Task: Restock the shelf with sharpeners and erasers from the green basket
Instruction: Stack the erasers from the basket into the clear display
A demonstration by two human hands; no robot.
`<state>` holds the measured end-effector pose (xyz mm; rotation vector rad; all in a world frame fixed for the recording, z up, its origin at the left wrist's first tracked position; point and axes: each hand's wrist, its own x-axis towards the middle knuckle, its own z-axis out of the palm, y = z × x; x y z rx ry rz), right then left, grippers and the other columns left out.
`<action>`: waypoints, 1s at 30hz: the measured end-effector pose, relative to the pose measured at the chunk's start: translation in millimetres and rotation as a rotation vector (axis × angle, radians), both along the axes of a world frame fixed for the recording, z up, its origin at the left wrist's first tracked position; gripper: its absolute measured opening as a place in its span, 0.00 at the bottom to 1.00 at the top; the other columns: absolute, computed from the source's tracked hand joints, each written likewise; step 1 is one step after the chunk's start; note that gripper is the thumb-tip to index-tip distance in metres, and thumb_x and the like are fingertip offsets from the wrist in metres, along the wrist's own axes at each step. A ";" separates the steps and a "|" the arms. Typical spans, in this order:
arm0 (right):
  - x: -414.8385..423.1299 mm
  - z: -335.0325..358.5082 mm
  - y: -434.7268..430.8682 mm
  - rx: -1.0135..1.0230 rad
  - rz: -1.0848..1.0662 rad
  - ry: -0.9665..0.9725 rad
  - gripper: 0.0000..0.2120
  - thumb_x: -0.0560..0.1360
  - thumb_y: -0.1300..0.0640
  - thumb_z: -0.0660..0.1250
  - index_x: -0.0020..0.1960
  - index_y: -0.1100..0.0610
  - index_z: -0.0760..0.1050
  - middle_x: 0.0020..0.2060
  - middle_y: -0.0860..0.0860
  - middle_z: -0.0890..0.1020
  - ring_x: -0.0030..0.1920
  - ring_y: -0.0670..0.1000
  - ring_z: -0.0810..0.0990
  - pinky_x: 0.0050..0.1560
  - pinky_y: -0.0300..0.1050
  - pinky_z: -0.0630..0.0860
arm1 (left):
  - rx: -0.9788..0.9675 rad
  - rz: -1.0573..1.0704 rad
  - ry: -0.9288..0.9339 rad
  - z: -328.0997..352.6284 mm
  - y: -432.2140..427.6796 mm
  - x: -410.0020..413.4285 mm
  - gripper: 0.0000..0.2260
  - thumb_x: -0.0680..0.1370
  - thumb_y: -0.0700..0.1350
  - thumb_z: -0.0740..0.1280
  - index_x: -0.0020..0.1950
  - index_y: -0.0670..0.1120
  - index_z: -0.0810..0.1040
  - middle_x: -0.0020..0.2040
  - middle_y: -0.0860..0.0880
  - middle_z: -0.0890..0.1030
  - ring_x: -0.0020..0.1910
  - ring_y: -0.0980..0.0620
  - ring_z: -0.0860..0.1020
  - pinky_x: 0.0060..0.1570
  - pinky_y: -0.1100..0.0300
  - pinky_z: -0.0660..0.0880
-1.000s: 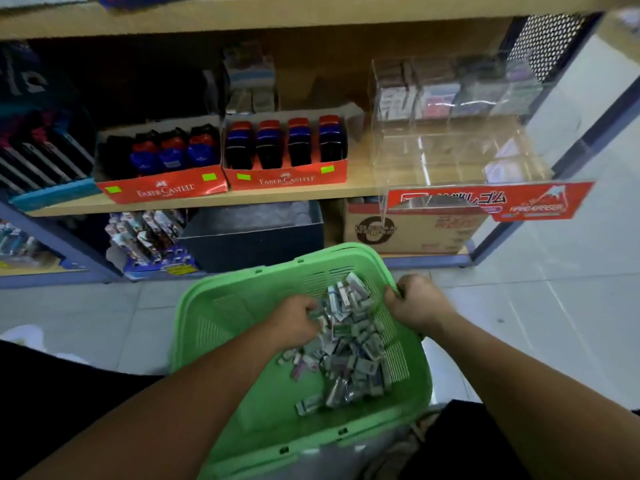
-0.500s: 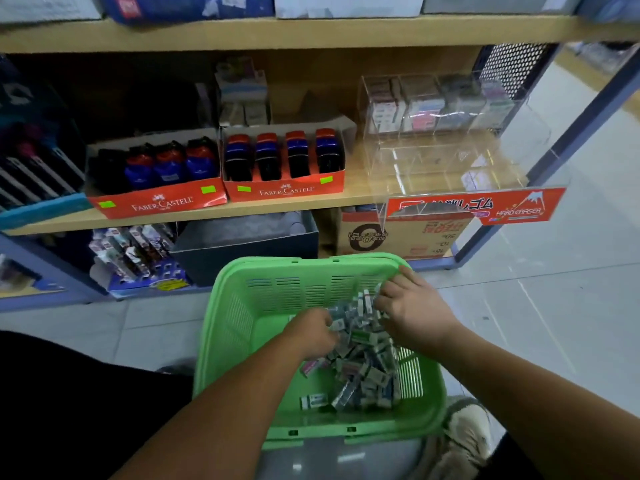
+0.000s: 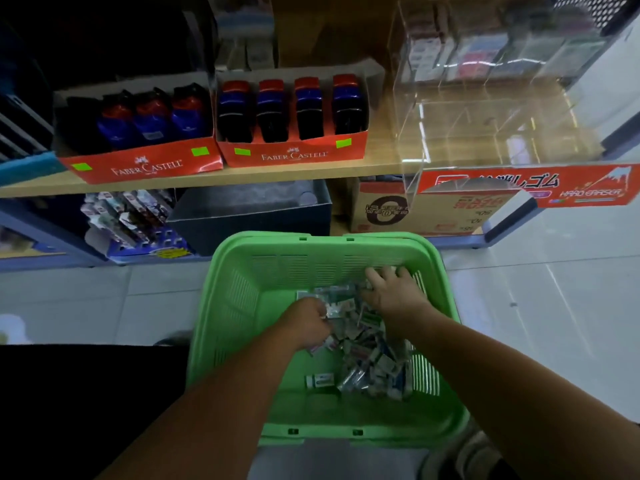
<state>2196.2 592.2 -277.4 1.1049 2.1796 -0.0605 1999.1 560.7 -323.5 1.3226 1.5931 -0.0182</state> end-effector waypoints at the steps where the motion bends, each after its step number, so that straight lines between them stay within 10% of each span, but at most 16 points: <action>1: -0.7 -1.2 2.1 -0.023 -0.038 0.035 0.45 0.69 0.48 0.81 0.80 0.46 0.61 0.74 0.57 0.60 0.69 0.62 0.68 0.65 0.58 0.74 | -0.006 0.025 -0.019 -2.5 -1.3 0.5 0.14 0.76 0.46 0.75 0.60 0.44 0.82 0.54 0.42 0.84 0.51 0.44 0.83 0.56 0.49 0.82; 8: 6.4 -2.9 14.2 -0.177 -0.372 0.389 0.14 0.73 0.63 0.75 0.55 0.52 0.77 0.67 0.55 0.68 0.54 0.58 0.80 0.45 0.45 0.73 | -0.121 0.130 -0.253 -14.8 -17.2 41.1 0.26 0.69 0.42 0.82 0.65 0.50 0.78 0.59 0.53 0.84 0.57 0.51 0.82 0.65 0.48 0.78; 13: 16.9 30.5 18.6 -0.308 -0.571 0.619 0.19 0.75 0.64 0.72 0.64 0.51 0.79 0.57 0.50 0.74 0.58 0.54 0.79 0.54 0.42 0.79 | -0.126 0.199 -0.238 -13.5 -9.1 71.4 0.31 0.65 0.55 0.84 0.65 0.59 0.76 0.58 0.56 0.82 0.57 0.53 0.80 0.65 0.51 0.77; 17: 23.0 54.2 11.3 -0.471 -0.738 0.805 0.10 0.82 0.62 0.67 0.61 0.53 0.80 0.49 0.48 0.80 0.41 0.45 0.80 0.36 0.34 0.78 | -0.111 0.450 -0.390 -22.4 2.7 86.1 0.20 0.75 0.44 0.78 0.64 0.55 0.78 0.64 0.47 0.82 0.58 0.48 0.81 0.57 0.50 0.82; 20: 30.4 61.2 8.4 -0.534 -0.940 1.004 0.10 0.82 0.63 0.68 0.48 0.50 0.82 0.43 0.51 0.85 0.38 0.47 0.82 0.40 0.43 0.82 | 0.027 0.426 -0.286 -36.5 6.7 89.8 0.30 0.70 0.52 0.80 0.70 0.53 0.75 0.70 0.46 0.76 0.67 0.42 0.76 0.67 0.44 0.76; 25: 40.5 58.1 11.8 -0.631 -1.117 1.145 0.06 0.84 0.62 0.66 0.56 0.59 0.81 0.40 0.60 0.85 0.40 0.57 0.81 0.43 0.51 0.79 | 0.122 0.355 -0.177 -32.0 10.6 89.9 0.36 0.61 0.51 0.84 0.65 0.48 0.75 0.61 0.45 0.79 0.61 0.43 0.79 0.62 0.47 0.78; 30: 34.8 50.0 22.9 -0.673 -1.171 1.194 0.09 0.84 0.58 0.66 0.57 0.64 0.80 0.49 0.68 0.85 0.43 0.60 0.82 0.46 0.52 0.82 | 0.117 0.403 -0.249 -36.1 14.9 90.9 0.22 0.74 0.40 0.78 0.66 0.45 0.76 0.51 0.54 0.79 0.51 0.55 0.80 0.47 0.70 0.75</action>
